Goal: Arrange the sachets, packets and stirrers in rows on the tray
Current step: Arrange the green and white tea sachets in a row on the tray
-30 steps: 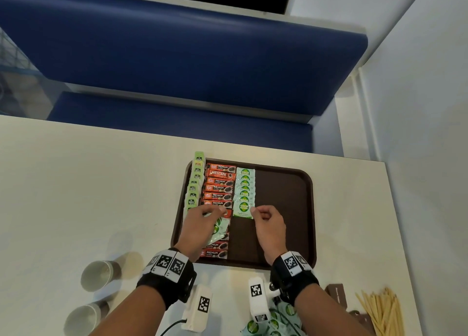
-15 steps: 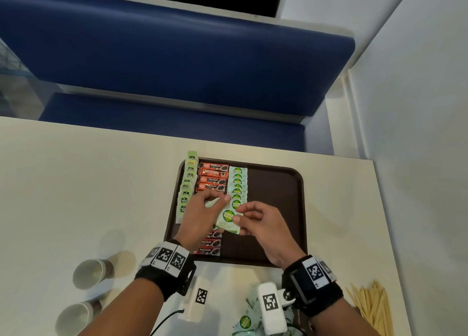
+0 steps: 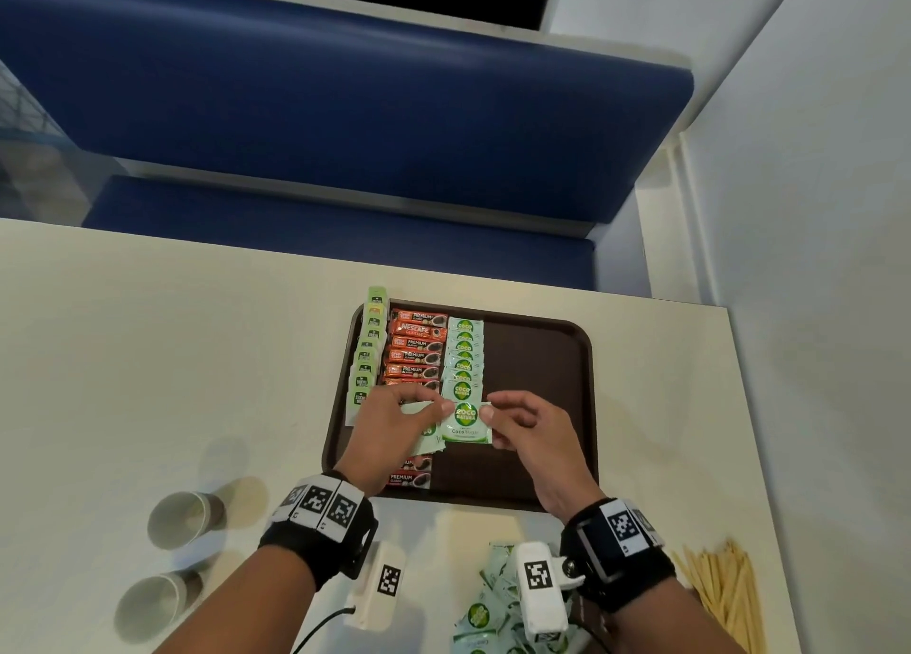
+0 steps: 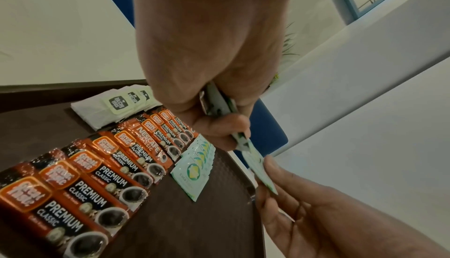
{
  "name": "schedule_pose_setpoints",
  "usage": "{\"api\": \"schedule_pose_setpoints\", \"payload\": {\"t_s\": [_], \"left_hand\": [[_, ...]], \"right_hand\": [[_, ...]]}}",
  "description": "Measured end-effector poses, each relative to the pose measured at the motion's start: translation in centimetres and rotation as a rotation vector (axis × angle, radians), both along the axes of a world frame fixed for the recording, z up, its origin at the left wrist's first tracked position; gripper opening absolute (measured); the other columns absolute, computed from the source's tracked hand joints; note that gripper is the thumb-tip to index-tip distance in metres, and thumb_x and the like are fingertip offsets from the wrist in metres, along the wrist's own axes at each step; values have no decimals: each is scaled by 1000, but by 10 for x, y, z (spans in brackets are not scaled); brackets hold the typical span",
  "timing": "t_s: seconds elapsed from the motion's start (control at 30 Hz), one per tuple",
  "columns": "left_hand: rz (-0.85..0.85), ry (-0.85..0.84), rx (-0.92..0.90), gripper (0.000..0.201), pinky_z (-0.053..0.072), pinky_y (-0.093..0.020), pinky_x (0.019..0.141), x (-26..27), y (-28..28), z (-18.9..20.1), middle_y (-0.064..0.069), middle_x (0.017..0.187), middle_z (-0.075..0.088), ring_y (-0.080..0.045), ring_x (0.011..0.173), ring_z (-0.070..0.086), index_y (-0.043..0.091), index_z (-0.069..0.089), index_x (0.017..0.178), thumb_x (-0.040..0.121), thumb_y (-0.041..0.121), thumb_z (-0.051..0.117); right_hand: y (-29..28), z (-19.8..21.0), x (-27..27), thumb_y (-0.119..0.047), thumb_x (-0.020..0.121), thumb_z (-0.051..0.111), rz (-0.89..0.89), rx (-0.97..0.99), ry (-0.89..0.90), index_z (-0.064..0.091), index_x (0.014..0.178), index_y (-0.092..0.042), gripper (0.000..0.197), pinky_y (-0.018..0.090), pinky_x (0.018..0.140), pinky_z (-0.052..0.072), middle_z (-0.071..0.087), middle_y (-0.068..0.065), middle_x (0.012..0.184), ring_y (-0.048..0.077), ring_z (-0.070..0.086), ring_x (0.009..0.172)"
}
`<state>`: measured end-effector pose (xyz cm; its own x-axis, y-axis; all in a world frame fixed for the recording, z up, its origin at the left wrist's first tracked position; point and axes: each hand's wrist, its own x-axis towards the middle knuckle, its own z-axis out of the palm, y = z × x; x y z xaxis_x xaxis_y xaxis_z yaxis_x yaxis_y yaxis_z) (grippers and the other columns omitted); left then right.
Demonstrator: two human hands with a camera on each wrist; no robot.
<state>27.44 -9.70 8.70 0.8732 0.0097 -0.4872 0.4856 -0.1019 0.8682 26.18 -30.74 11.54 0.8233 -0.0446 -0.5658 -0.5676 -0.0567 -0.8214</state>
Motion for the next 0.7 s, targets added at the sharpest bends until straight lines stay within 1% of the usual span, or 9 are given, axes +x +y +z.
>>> {"api": "schedule_pose_setpoints", "payload": {"t_s": [0.13,0.2,0.27,0.3,0.4,0.43,0.5,0.6,0.7], "left_hand": [[-15,-8,43,5,63,-29,82,-7,3,-5,11,101,82,-10,103,76,24,86,89,86,25,90],[-42,13,62,5,63,-27,80,-11,7,-9,11,103,81,-12,105,75,25,86,88,85,25,91],[-44,24,124,4,63,-28,76,-15,11,-12,11,99,82,-14,99,77,26,86,86,86,26,91],[-26,36,144,4,64,-30,70,-16,13,-12,9,96,82,-17,94,78,25,86,85,86,25,90],[19,86,167,6,66,-48,59,-20,19,-12,1,90,82,-27,79,81,26,85,83,87,27,90],[23,100,170,6,66,-51,58,-20,21,-12,-1,90,82,-28,76,81,26,85,84,87,28,90],[32,118,181,7,67,-49,57,-22,24,-11,-2,92,82,-25,76,81,27,84,85,87,29,90],[39,130,180,7,68,-49,59,-22,28,-9,-2,95,81,-24,77,82,24,84,90,89,29,89],[45,140,173,10,68,-48,60,-23,31,-8,-1,100,80,-23,79,82,22,84,93,89,30,88]], "right_hand": [[-13,-15,-11,-23,93,80,138,-12,125,80,102,-20,10,24,75,54,78,4,95,7,66,80],[-16,-25,-14,-22,94,78,176,-27,166,80,101,-19,8,24,72,51,77,2,92,7,63,78],[-15,-36,-14,-22,96,77,141,-93,167,80,100,-18,7,22,68,48,78,-1,91,6,62,77],[-14,-44,-13,-21,96,76,105,-134,158,80,98,-18,5,20,69,48,79,-3,93,6,63,78],[-5,-64,-7,-17,98,73,27,-246,108,77,93,-20,7,18,78,52,79,-3,100,7,70,94],[0,-70,-5,-18,99,72,19,-281,88,76,93,-23,8,20,82,53,78,-4,101,8,70,98],[9,-82,0,-20,98,73,4,-338,59,75,92,-27,10,30,91,56,76,-9,98,9,70,99],[18,-101,7,-22,97,73,-5,-442,52,75,86,-31,14,40,98,55,76,-14,91,18,68,102],[22,-105,12,-29,98,71,4,-547,77,71,83,-35,16,45,103,46,73,-12,93,23,50,111]]}}
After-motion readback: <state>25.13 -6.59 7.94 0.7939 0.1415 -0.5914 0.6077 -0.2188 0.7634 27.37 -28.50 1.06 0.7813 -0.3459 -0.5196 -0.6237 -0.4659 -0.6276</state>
